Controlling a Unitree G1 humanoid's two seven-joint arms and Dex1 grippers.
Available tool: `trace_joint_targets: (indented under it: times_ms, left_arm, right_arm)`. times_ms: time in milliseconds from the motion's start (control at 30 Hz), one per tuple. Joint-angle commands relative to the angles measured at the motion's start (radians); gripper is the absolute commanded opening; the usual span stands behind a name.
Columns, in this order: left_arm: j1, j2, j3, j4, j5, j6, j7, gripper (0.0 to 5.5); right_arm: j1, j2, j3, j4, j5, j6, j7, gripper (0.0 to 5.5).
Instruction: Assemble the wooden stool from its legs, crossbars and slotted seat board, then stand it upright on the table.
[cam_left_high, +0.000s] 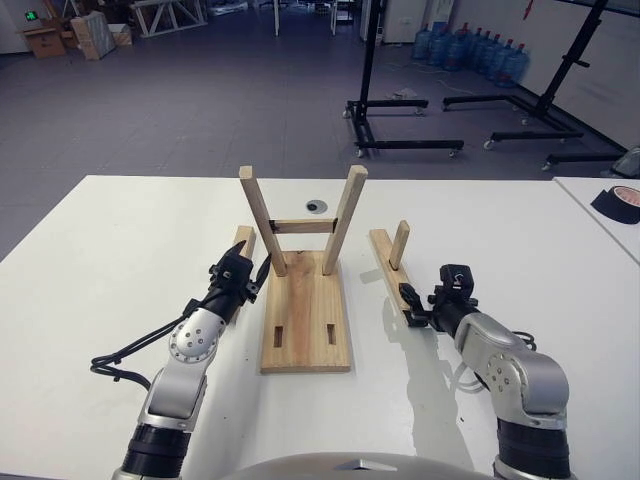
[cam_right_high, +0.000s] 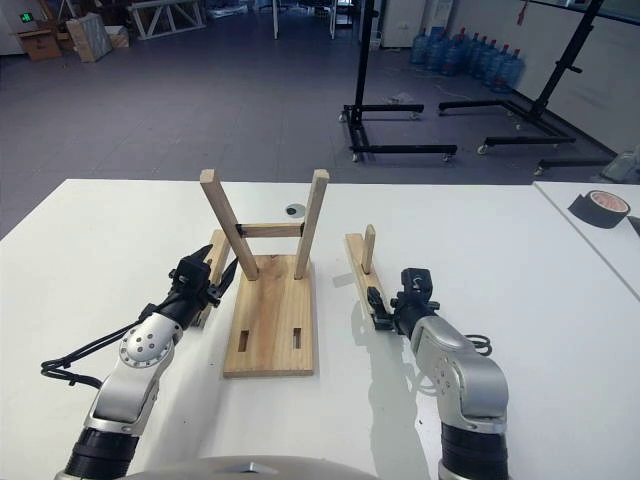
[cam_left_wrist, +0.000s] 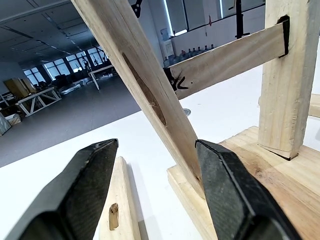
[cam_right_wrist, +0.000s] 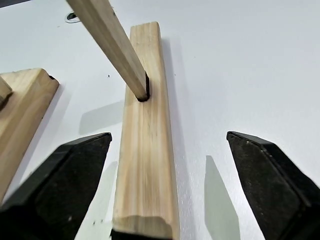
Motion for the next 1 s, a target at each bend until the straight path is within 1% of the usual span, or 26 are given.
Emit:
trace_joint_targets:
  times_ms: [33, 167, 233, 333, 367, 400, 433, 567, 633, 700, 767, 867, 900, 933, 1000]
  left_arm:
    - [-0.021, -0.005, -0.011, 0.021, 0.008, -0.005, -0.001, 2.82]
    - [-0.022, -0.006, -0.012, 0.022, 0.001, -0.005, -0.010, 2.82]
    - [-0.008, -0.011, -0.010, 0.006, -0.024, -0.003, -0.024, 2.82]
    - [0.003, -0.010, -0.030, -0.007, -0.023, -0.001, -0.037, 2.82]
    - [0.005, -0.011, -0.033, -0.011, -0.020, 0.001, -0.036, 2.82]
    - [0.005, -0.012, -0.034, -0.013, -0.018, 0.003, -0.033, 2.82]
    - [0.005, -0.013, -0.032, -0.013, -0.015, 0.004, -0.027, 2.82]
    - [0.004, -0.026, -0.019, -0.013, -0.024, 0.002, -0.005, 2.82]
    - [0.001, -0.034, -0.010, -0.016, -0.044, -0.005, -0.006, 2.82]
    - [0.002, -0.039, -0.005, -0.031, -0.079, -0.030, -0.026, 2.82]
    - [0.008, -0.049, 0.010, -0.051, -0.146, -0.040, -0.054, 2.82]
    - [0.017, -0.071, 0.063, -0.106, -0.338, -0.012, -0.128, 2.82]
    - [0.012, -0.080, 0.097, -0.138, -0.450, 0.017, -0.155, 2.82]
    - [0.003, -0.087, 0.132, -0.170, -0.570, 0.049, -0.183, 3.02]
    - [-0.011, -0.082, 0.175, -0.234, -0.794, 0.114, -0.251, 3.34]
  right_arm:
    - [-0.060, 0.007, 0.040, 0.073, -0.026, -0.035, 0.005, 4.24]
    - [-0.068, -0.026, 0.113, 0.166, -0.085, -0.089, 0.033, 4.24]
    - [-0.051, -0.036, 0.131, 0.199, -0.113, -0.094, 0.033, 3.97]
    - [-0.022, -0.032, 0.147, 0.206, -0.127, -0.075, 0.036, 3.37]
    - [-0.019, -0.027, 0.148, 0.197, -0.124, -0.066, 0.038, 3.31]
    - [-0.019, -0.024, 0.147, 0.190, -0.120, -0.059, 0.040, 3.00]
    - [-0.021, -0.020, 0.141, 0.183, -0.112, -0.050, 0.043, 2.91]
    - [-0.033, -0.023, 0.130, 0.177, -0.111, -0.037, 0.054, 2.11]
    - [-0.038, -0.024, 0.121, 0.178, -0.111, -0.046, 0.061, 2.04]
    - [-0.060, -0.026, 0.101, 0.188, -0.107, -0.103, 0.077, 2.04]
    - [-0.108, -0.022, 0.041, 0.213, -0.083, -0.179, 0.093, 2.04]
    - [-0.231, -0.039, -0.081, 0.245, 0.004, -0.308, 0.153, 2.04]
    - [-0.294, -0.046, -0.136, 0.232, 0.088, -0.318, 0.204, 2.04]
    - [-0.347, -0.051, -0.182, 0.191, 0.206, -0.297, 0.268, 2.04]
    - [-0.392, -0.060, -0.222, 0.058, 0.482, -0.200, 0.380, 2.04]
